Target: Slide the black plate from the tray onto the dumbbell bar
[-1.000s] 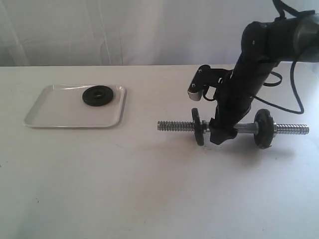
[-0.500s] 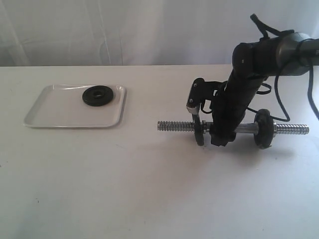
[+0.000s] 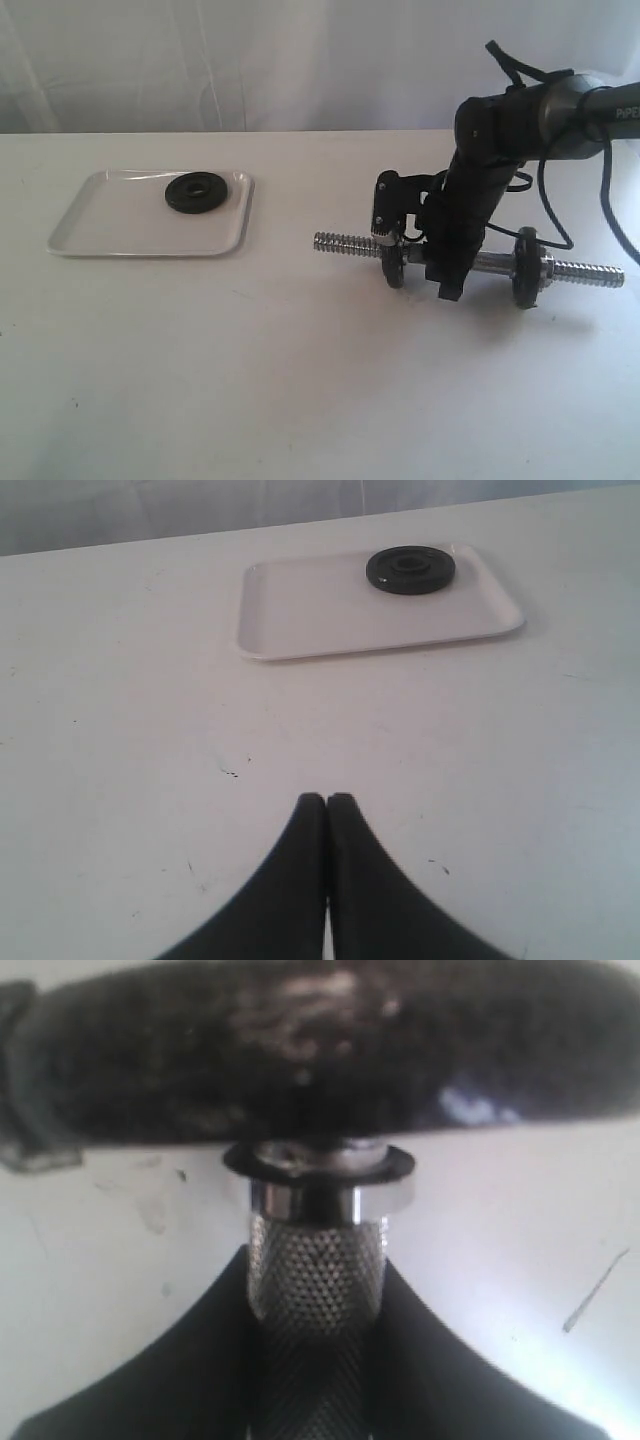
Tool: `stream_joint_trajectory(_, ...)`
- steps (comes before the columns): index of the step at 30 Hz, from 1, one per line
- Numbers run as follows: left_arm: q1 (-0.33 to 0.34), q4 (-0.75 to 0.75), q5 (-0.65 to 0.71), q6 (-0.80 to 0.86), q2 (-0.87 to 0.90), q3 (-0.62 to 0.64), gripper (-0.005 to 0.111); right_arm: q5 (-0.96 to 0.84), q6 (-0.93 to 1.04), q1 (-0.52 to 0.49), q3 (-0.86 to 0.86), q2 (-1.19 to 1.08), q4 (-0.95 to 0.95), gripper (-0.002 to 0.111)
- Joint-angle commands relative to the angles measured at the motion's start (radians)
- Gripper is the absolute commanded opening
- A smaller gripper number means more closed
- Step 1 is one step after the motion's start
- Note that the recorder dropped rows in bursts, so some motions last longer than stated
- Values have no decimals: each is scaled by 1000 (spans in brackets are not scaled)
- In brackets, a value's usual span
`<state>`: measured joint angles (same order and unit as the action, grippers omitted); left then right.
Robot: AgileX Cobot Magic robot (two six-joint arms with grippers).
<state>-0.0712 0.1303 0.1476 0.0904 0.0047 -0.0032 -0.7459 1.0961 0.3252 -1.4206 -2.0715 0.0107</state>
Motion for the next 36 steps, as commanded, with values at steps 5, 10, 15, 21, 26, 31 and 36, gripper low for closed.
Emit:
stream_joint_trajectory(5, -1, 2, 3, 3, -5, 3, 0, 135, 32, 93, -2, 1, 37, 0)
stream_joint_trajectory(10, -1, 2, 3, 3, -5, 3, 0, 196, 28, 114, -10, 1, 82, 0)
stream_joint_trajectory(15, -1, 2, 3, 3, -5, 3, 0, 261, 26, 173, -24, 1, 88, 0)
stream_joint_trajectory(21, -1, 2, 3, 3, -5, 3, 0, 293, 16, 213, -58, -6, 91, 0)
stream_joint_trajectory(26, -1, 2, 3, 3, -5, 3, 0, 354, -57, 214, -58, -14, 86, 0)
stream_joint_trajectory(31, -1, 2, 3, 3, -5, 3, 0, 349, -70, 214, -58, -16, 86, 0)
stream_joint_trajectory(36, -1, 2, 3, 3, -5, 3, 0, 340, -70, 214, -58, -30, 86, 0)
